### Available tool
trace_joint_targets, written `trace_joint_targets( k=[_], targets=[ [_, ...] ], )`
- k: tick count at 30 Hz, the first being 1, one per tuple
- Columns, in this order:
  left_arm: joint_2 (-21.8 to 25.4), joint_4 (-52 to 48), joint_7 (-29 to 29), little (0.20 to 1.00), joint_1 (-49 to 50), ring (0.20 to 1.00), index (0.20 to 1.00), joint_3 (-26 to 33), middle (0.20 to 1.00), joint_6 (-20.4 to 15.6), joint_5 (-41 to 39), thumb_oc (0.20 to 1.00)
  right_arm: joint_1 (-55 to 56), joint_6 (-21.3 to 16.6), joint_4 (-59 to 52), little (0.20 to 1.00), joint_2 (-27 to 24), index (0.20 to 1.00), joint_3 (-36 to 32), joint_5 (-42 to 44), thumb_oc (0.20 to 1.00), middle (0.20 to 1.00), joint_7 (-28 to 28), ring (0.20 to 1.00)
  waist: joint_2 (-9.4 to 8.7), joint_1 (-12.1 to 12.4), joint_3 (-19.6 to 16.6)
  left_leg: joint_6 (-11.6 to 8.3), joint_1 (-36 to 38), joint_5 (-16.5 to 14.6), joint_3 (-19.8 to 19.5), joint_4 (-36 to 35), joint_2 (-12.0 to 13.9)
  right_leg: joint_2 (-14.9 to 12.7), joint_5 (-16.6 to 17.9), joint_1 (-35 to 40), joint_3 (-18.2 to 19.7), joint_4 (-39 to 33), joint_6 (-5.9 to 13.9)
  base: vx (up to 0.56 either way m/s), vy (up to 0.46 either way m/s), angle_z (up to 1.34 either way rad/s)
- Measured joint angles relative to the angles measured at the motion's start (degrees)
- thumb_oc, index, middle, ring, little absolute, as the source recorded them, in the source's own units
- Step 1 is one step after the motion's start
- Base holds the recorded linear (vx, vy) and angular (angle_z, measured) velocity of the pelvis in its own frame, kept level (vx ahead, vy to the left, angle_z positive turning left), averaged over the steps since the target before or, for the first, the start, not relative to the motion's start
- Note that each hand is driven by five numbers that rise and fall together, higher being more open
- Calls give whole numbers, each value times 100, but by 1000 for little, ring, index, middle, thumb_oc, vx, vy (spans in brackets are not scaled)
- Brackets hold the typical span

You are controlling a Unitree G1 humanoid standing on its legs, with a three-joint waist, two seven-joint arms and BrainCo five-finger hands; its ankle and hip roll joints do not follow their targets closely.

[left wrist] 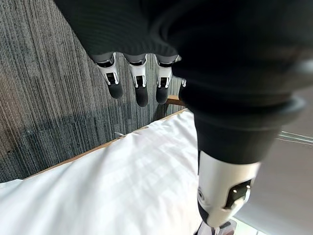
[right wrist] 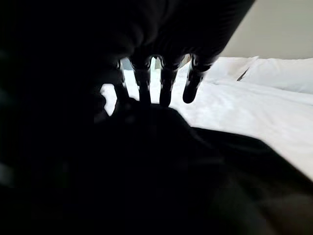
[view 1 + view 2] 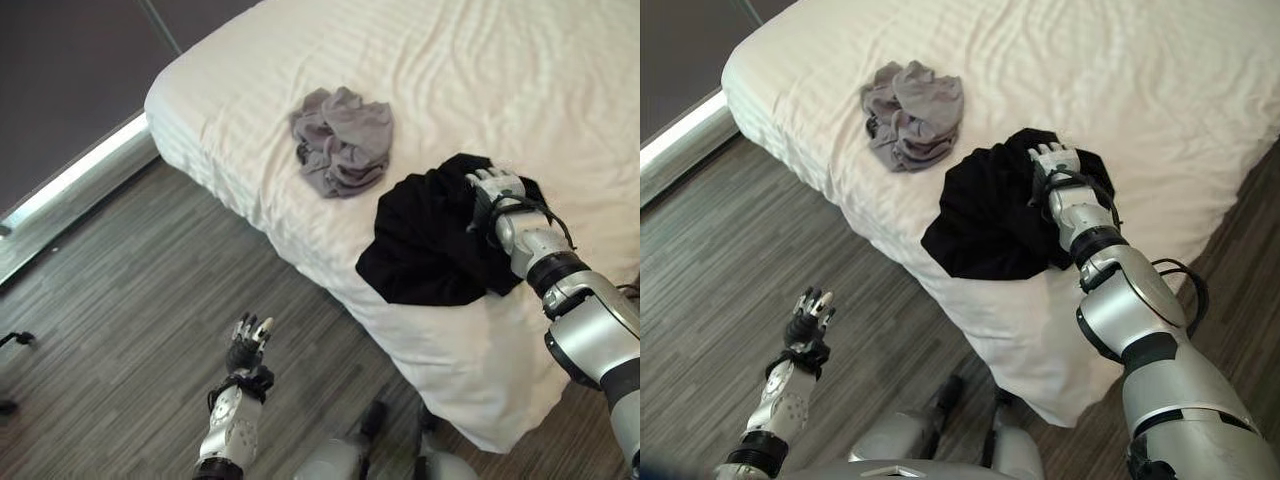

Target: Pick up bed clothes into laundry basket.

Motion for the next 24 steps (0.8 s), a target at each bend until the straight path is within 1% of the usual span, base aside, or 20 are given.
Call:
trace_joint_targets(
  k=[1,2,6,10,12,13,16,18,22,23,24],
  targets=[
    [3,-6,-1,1000,-9,1000,1000,-16,1000,-2,-2,1000,-26,-4,35,1000,0,1000,107,-48,1000,1000,5,1000,31,27,30,-1,-38,0,-10,15,-3,-6,0,-23,-12,0,0,-83,-1,1],
    [9,-63,-19,1000,-10,1000,1000,-95,1000,-44,-3,1000,-148,-14,201,1000,-40,1000,353,-261,1000,1000,61,1000,74,109,52,-8,-231,9,-11,45,-24,-24,2,-208,-11,0,3,-82,-3,2],
    [12,-60,-54,1000,-32,1000,1000,-211,1000,-54,-8,1000,-584,2,254,1000,-163,1000,502,-694,1000,1000,96,1000,237,151,154,-74,-754,72,-26,126,-64,-68,88,-676,-59,1,21,-73,8,6],
    [-8,-28,-39,1000,-1,1000,1000,-235,1000,-51,-25,1000,-867,6,32,1000,-159,1000,428,-899,1000,1000,88,1000,260,90,173,-112,-1129,66,18,186,-77,-68,140,-1044,7,2,57,-53,16,-7],
    [-72,-57,-38,1000,-13,1000,1000,-267,1000,-105,-24,1000,-744,28,-77,1000,-129,1000,311,-946,1000,1000,-23,1000,278,81,161,-123,-1289,56,68,271,-84,-71,147,-1177,59,2,68,-24,8,-10],
    [-189,-39,-33,1000,-40,1000,1000,-318,1000,-97,-27,1000,-715,40,-129,1000,-130,1000,186,-982,1000,1000,-160,1000,321,83,172,-123,-1335,62,97,273,-75,-73,156,-1228,64,3,80,-8,6,-10],
    [-371,-50,-39,1000,-74,1000,1000,-493,1000,-101,-29,1000,-683,102,-59,1000,-67,1000,157,-1132,1000,1000,-168,1000,388,92,125,-146,-1336,72,37,303,-76,-67,172,-1207,20,3,78,5,46,6],
    [-372,-50,-36,1000,-115,1000,1000,-531,1000,-103,-29,1000,-653,131,-59,200,-43,200,156,-1140,200,200,-168,200,429,95,94,-165,-1326,89,21,290,-75,-67,179,-1197,5,3,68,11,23,6],
    [-372,-51,-36,1000,-158,1000,1000,-562,1000,-109,-29,1000,-550,65,-66,200,-21,200,226,-1336,200,200,-158,200,562,91,-48,-164,-1288,90,25,290,-91,-79,191,-1159,10,3,62,0,0,0],
    [-372,-51,-35,1000,-182,1000,1000,-575,1000,-113,-29,1000,-479,60,-77,200,-6,200,287,-1374,200,200,-160,200,625,90,-141,-161,-1281,95,26,292,-100,-86,196,-1150,10,3,64,0,0,0],
    [-372,-50,-35,1000,-198,1000,1000,-591,1000,-122,-29,1000,-448,59,-92,200,24,200,352,-1375,200,200,-160,200,651,88,-186,-164,-1280,99,28,293,-105,-90,203,-1150,11,3,73,0,0,0]
  ],
)
